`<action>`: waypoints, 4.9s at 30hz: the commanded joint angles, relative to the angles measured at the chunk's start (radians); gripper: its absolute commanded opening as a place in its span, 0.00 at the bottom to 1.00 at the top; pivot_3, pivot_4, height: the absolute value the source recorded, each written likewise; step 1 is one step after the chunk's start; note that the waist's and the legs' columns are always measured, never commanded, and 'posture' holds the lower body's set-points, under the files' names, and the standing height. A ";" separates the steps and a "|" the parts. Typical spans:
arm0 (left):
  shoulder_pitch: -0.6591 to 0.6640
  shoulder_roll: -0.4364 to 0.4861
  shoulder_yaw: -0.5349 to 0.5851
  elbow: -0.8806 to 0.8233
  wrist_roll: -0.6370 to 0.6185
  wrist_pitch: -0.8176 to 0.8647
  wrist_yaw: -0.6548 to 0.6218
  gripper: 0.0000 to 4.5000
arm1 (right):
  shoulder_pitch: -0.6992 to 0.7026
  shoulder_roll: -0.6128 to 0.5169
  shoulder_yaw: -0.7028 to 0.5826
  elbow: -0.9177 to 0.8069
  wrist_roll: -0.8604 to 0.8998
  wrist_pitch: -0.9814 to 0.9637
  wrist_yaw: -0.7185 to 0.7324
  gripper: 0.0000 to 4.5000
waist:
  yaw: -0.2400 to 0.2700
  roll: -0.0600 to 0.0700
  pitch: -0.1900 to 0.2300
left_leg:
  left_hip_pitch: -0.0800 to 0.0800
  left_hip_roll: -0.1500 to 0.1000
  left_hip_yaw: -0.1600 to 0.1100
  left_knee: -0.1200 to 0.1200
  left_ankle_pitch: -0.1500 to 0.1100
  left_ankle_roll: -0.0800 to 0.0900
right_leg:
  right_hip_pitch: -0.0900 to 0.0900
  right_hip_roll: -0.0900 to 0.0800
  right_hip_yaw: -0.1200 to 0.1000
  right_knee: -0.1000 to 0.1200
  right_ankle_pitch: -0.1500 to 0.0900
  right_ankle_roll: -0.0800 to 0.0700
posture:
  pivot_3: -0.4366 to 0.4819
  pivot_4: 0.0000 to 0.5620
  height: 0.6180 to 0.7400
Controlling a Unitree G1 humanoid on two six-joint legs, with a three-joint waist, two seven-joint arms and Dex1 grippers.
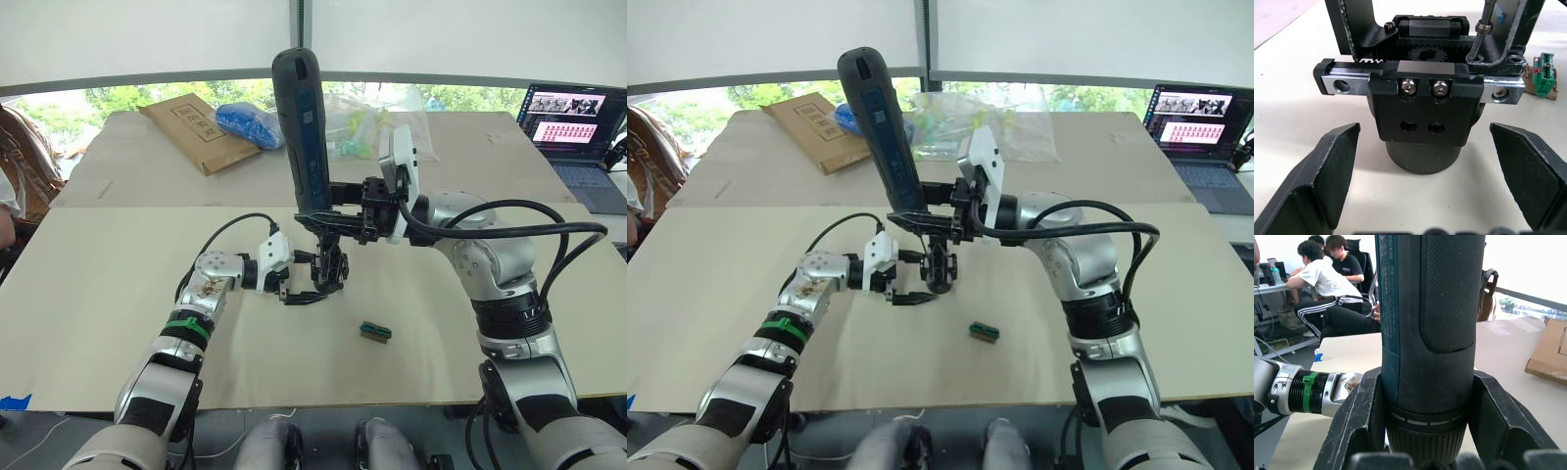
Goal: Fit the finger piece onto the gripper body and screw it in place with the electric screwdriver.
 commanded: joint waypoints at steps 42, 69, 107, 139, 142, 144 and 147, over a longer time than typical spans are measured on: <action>-0.040 -0.047 0.016 0.040 0.018 -0.028 0.036 1.00 | 0.062 0.004 0.001 -0.016 -0.047 -0.110 0.017 0.43 | 0.000 0.000 0.000 | 0.000 0.000 0.000 0.000 0.000 0.000 | 0.001 0.000 0.000 0.000 0.000 0.000 | 0.48 0.27 0.93; -0.085 -0.089 0.029 0.193 0.051 -0.102 0.049 0.52 | 0.127 -0.034 0.051 0.140 -0.080 -0.078 0.084 0.43 | 0.001 -0.003 -0.003 | 0.004 0.000 -0.001 0.001 0.000 0.000 | 0.003 0.000 0.000 0.000 0.000 0.000 | 0.48 0.27 0.93; -0.078 -0.081 0.029 0.183 0.052 -0.097 0.044 0.52 | 0.045 -0.048 -0.001 0.039 -0.024 -0.134 0.053 0.43 | 0.000 -0.006 -0.007 | 0.007 0.001 -0.001 0.000 0.000 0.000 | 0.003 -0.002 0.002 -0.001 0.000 -0.001 | 0.48 0.27 0.93; 0.186 0.135 -0.057 -0.516 -0.115 0.258 -0.275 1.00 | 0.676 -0.198 -0.367 -0.639 0.272 -0.045 -0.151 0.43 | 0.020 -0.006 -0.004 | 0.000 0.000 -0.002 0.001 0.000 0.000 | 0.000 -0.002 0.001 -0.004 0.000 -0.001 | 0.48 0.27 0.93; 0.212 0.088 -0.088 -0.546 -0.106 0.257 -0.236 1.00 | 0.732 -0.160 -0.341 -0.636 0.185 -0.122 -0.172 0.43 | 0.027 -0.006 -0.004 | 0.001 0.000 -0.003 0.002 0.000 0.000 | 0.001 -0.002 0.001 -0.003 0.000 0.000 | 0.48 0.27 0.93; 0.218 0.067 -0.105 -0.536 -0.091 0.238 -0.217 1.00 | 0.746 -0.151 -0.334 -0.632 0.156 -0.149 -0.185 0.43 | 0.026 -0.006 -0.004 | 0.001 0.000 -0.003 0.002 0.000 0.000 | 0.001 -0.002 0.001 -0.003 0.000 0.000 | 0.48 0.27 0.93; 0.215 0.042 -0.120 -0.512 -0.083 0.215 -0.189 1.00 | 0.754 -0.141 -0.322 -0.631 0.139 -0.165 -0.201 0.43 | 0.025 -0.006 -0.004 | 0.001 0.000 -0.003 0.002 0.000 0.000 | 0.000 -0.001 0.001 -0.003 0.000 -0.001 | 0.48 0.27 0.93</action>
